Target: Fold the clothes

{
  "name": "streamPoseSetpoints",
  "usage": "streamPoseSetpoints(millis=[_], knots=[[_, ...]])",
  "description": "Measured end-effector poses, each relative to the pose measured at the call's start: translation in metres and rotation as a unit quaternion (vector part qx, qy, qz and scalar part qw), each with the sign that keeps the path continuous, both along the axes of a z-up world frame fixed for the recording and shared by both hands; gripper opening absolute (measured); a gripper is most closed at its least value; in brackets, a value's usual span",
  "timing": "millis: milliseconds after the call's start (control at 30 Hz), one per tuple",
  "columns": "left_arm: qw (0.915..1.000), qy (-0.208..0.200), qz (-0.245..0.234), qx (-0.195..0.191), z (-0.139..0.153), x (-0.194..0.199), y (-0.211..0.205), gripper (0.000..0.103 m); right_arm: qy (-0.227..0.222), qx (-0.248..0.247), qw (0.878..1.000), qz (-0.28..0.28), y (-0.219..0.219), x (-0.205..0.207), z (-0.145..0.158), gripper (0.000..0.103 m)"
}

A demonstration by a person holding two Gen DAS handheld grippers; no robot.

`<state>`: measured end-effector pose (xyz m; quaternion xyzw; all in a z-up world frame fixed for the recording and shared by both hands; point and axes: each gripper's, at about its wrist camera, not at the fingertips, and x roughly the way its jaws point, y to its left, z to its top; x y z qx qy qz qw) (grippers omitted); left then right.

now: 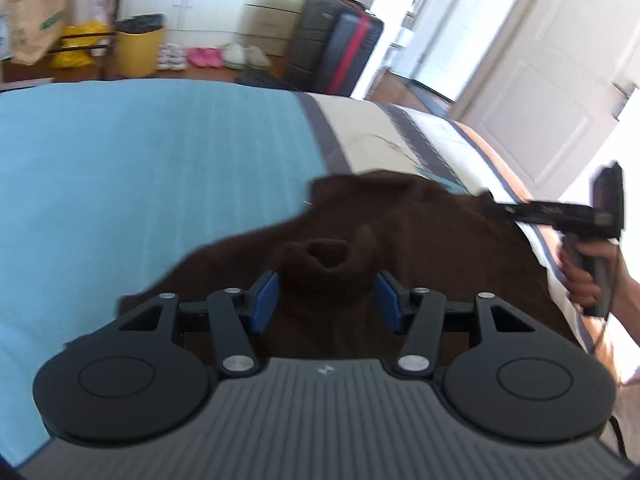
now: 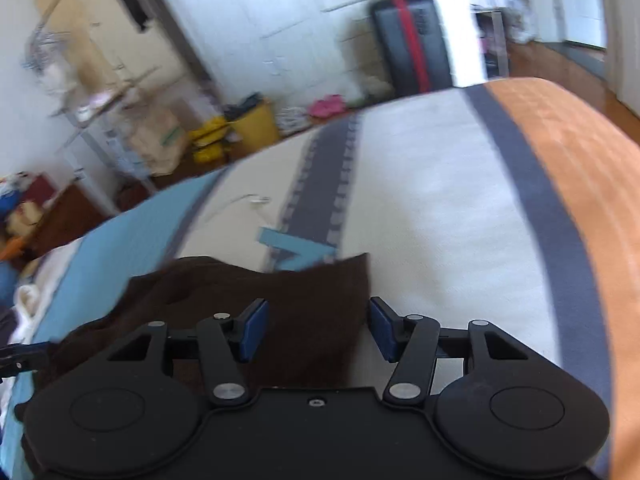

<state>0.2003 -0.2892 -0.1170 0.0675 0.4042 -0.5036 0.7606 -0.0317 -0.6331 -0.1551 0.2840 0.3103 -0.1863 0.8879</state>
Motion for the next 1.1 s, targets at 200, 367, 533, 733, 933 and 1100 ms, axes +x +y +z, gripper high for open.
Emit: streamPoseSetpoints(millis=[200, 367, 533, 733, 933, 1100], knots=[[0.9982, -0.038, 0.044, 0.017, -0.019, 0.001, -0.018, 0.008, 0.007, -0.057, 0.998, 0.031, 0.012, 0.010, 0.003, 0.007], [0.9895, -0.093, 0.105, -0.033, 0.009, -0.003, -0.012, 0.003, -0.073, -0.127, 0.989, 0.033, 0.029, -0.008, 0.041, 0.007], [0.9601, -0.206, 0.176, 0.069, 0.002, -0.013, -0.026, 0.016, -0.037, -0.135, 0.990, 0.004, 0.023, -0.003, 0.026, 0.007], [0.9726, -0.118, 0.195, 0.047, 0.025, -0.002, 0.013, 0.047, 0.022, -0.083, 0.995, -0.055, 0.000, -0.004, 0.002, 0.021], [0.9767, -0.035, 0.209, 0.037, 0.026, -0.019, 0.059, 0.052, 0.018, -0.057, 0.992, -0.107, 0.001, -0.027, 0.031, 0.047], [0.9752, 0.048, 0.215, 0.027, 0.006, -0.038, 0.085, 0.052, 0.029, 0.054, 0.991, -0.115, 0.025, -0.056, 0.036, 0.049]])
